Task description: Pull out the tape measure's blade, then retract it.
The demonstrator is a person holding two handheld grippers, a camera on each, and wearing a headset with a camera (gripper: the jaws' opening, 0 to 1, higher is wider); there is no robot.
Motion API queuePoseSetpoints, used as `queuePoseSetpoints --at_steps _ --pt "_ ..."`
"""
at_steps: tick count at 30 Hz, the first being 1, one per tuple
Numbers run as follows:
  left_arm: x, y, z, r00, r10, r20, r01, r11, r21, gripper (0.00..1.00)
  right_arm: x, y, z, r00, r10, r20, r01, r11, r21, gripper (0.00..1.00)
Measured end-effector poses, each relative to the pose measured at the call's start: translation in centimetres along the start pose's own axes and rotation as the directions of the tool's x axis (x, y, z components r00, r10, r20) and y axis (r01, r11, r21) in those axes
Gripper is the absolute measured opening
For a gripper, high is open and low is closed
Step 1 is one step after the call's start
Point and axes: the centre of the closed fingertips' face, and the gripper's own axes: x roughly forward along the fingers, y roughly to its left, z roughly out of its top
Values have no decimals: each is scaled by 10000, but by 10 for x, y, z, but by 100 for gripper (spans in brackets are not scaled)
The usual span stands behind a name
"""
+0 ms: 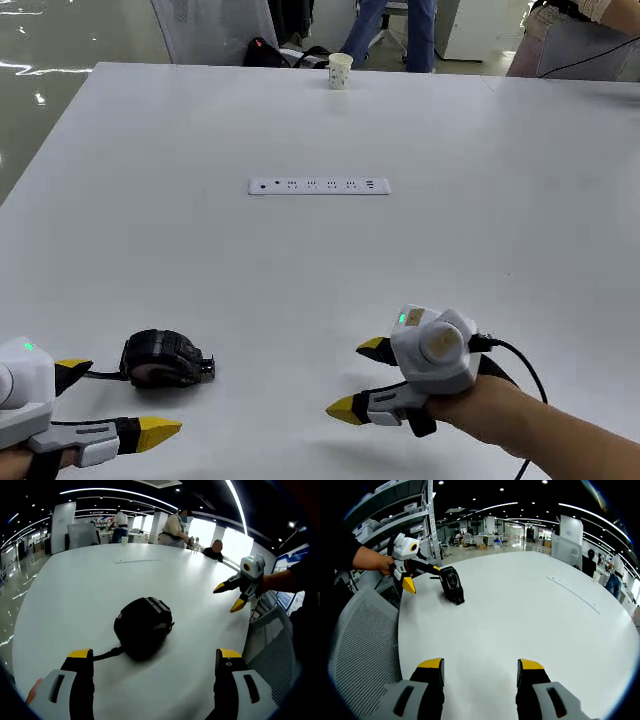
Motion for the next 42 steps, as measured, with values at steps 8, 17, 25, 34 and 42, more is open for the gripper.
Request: queuePoseSetpoints --at_steps 8,17,25,34,42 --pt "-12 8 -3 10000 81 32 -82 9996 253 99 -26 -15 -27 9994 -335 -57 337 9990 287 64" --pt "-26 16 -5 9998 130 116 -132 9997 200 99 -65 -36 -52 9961 -872 88 858 9904 1085 76" --pt "-33 22 -12 9998 132 -120 -127 9989 459 99 -95 -51 -71 9913 -1317 36 1293 9781 1631 86" --pt "-45 29 -14 9995 264 -154 -254 9978 608 99 -115 -56 -80 9871 -1597 128 1566 9787 1324 98" --pt "-48 27 -14 9996 221 -151 -212 9982 564 99 -120 -55 -85 9874 -1576 124 1545 9786 1362 99"
